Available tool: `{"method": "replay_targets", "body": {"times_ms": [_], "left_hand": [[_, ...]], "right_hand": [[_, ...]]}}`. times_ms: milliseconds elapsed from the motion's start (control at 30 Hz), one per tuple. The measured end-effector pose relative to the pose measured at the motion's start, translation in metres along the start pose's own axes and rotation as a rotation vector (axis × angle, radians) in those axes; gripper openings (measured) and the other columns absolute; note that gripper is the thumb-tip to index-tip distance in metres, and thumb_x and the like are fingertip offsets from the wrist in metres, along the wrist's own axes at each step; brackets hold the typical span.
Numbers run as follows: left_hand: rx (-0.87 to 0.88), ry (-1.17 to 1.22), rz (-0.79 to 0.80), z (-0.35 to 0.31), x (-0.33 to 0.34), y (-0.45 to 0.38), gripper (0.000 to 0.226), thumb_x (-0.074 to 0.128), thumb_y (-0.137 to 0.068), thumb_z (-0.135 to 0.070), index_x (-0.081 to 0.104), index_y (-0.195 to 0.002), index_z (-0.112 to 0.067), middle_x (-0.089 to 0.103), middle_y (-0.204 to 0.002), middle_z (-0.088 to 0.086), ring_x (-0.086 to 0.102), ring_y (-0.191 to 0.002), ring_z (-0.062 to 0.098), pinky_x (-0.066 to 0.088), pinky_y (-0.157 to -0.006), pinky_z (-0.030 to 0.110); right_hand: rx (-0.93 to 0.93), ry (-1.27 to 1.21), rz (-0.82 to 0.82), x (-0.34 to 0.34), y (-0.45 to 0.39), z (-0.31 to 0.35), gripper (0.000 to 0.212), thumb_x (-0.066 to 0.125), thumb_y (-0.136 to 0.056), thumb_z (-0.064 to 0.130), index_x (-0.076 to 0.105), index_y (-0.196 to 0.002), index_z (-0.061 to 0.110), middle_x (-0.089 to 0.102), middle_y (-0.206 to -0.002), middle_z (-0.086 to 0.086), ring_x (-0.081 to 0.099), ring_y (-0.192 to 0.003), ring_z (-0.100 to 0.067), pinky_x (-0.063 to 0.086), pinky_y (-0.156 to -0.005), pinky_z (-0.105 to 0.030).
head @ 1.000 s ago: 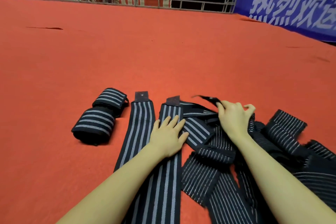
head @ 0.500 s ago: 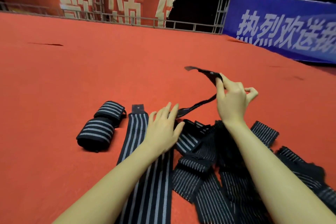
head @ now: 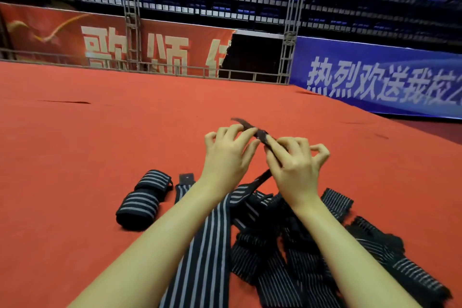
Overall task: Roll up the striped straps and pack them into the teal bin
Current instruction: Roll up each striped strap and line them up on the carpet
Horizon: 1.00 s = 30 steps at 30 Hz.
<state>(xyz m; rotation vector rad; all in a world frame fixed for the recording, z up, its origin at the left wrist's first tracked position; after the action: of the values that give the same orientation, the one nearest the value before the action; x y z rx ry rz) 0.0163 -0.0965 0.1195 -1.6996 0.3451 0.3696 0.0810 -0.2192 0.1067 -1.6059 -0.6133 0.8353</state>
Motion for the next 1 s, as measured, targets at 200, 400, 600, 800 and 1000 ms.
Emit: {"method": "replay_targets", "body": {"times_ms": [200, 400, 600, 800, 1000], "left_hand": [[0.115, 0.038, -0.097, -0.016, -0.027, 0.010, 0.032, 0.053, -0.089, -0.035, 0.071, -0.108, -0.018, 0.068, -0.107, -0.004, 0.049, -0.103, 0.012, 0.021, -0.081, 0.034], [0.193, 0.063, -0.098, -0.016, -0.056, -0.001, 0.043, 0.057, -0.084, -0.038, 0.064, -0.122, -0.018, 0.062, -0.122, -0.003, 0.049, -0.111, 0.012, 0.020, -0.082, 0.033], [0.130, 0.058, 0.012, -0.002, -0.073, -0.018, 0.054, 0.052, -0.084, -0.040, 0.055, -0.132, -0.017, 0.055, -0.133, 0.001, 0.045, -0.114, 0.012, 0.014, -0.079, 0.026], [-0.080, 0.018, 0.072, 0.021, -0.084, -0.024, 0.053, 0.060, -0.091, -0.029, 0.045, -0.141, -0.021, 0.045, -0.142, -0.003, 0.042, -0.124, 0.017, 0.011, -0.080, 0.025], [-0.064, 0.018, 0.114, 0.016, -0.095, -0.047, 0.044, 0.054, -0.094, -0.036, 0.051, -0.136, -0.021, 0.049, -0.139, -0.003, 0.041, -0.122, 0.018, 0.011, -0.079, 0.024]], "right_hand": [[-0.048, -0.116, 0.073, -0.022, 0.021, 0.020, 0.024, 0.057, -0.091, 0.034, 0.073, -0.105, 0.024, 0.067, -0.098, 0.007, 0.051, -0.097, -0.013, 0.021, -0.082, -0.039], [0.463, -0.431, 0.463, -0.005, 0.021, -0.001, 0.064, 0.047, -0.090, 0.049, 0.031, -0.147, 0.024, 0.048, -0.138, 0.006, 0.032, -0.130, -0.014, 0.013, -0.097, -0.028], [0.545, -0.736, 0.666, 0.007, 0.013, 0.007, 0.031, 0.066, -0.087, 0.027, 0.056, -0.107, 0.049, 0.069, -0.089, 0.016, 0.050, -0.116, -0.021, 0.014, -0.088, -0.005], [0.533, -0.835, 0.485, -0.024, -0.020, 0.012, 0.017, 0.064, -0.080, 0.034, 0.064, -0.079, 0.051, 0.067, -0.081, 0.021, 0.060, -0.097, -0.019, 0.036, -0.103, -0.041], [0.579, -0.796, 0.244, -0.053, -0.073, 0.007, 0.013, 0.058, -0.081, 0.036, 0.062, -0.072, 0.043, 0.064, -0.072, 0.020, 0.058, -0.094, -0.028, 0.042, -0.093, -0.054]]}}
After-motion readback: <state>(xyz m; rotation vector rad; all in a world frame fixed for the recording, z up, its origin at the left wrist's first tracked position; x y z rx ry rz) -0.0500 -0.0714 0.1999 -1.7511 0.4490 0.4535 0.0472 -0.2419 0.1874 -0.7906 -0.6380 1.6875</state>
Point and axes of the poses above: each hand's wrist, its own y-axis away from the middle knuckle, its own x-axis out of the palm, z = x × y, the point moved 6 cm from there along -y, towards the middle knuckle
